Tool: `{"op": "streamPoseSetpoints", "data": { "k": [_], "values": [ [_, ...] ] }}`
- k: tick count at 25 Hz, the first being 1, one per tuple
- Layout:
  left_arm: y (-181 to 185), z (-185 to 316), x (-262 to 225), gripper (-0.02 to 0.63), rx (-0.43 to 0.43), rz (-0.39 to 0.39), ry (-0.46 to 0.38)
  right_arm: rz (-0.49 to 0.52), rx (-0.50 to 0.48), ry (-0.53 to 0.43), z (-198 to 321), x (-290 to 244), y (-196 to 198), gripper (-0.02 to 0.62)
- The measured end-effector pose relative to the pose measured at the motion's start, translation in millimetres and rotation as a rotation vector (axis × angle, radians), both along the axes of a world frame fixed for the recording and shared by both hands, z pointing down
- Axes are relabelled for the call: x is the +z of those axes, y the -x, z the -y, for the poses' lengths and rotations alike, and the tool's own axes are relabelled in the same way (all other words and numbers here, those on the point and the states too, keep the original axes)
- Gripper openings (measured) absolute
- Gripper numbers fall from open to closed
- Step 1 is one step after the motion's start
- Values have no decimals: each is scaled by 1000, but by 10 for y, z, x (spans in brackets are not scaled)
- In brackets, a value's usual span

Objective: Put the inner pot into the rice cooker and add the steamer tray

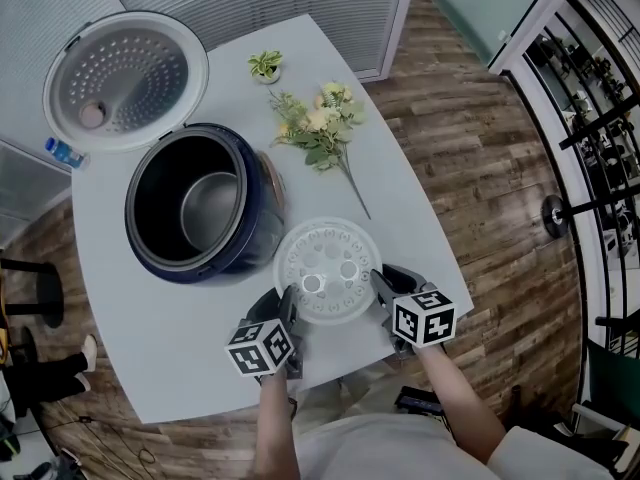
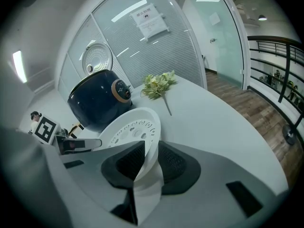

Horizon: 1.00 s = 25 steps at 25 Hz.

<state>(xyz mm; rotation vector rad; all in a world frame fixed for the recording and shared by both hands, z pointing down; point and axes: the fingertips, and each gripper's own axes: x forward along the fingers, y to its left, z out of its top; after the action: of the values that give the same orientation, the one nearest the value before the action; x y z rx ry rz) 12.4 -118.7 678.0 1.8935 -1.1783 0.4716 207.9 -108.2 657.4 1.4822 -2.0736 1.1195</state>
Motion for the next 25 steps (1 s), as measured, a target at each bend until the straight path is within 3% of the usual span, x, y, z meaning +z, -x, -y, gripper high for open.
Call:
{"op": "streamPoseSetpoints", "data": {
  "k": [13, 25],
  "values": [
    [-71, -66, -111, 102, 42, 20, 0, -16, 17, 15, -109, -78, -70, 96],
    [-223, -109, -409, 101, 83, -3, -38, -25, 56, -29, -230, -366, -215, 95]
  ]
}}
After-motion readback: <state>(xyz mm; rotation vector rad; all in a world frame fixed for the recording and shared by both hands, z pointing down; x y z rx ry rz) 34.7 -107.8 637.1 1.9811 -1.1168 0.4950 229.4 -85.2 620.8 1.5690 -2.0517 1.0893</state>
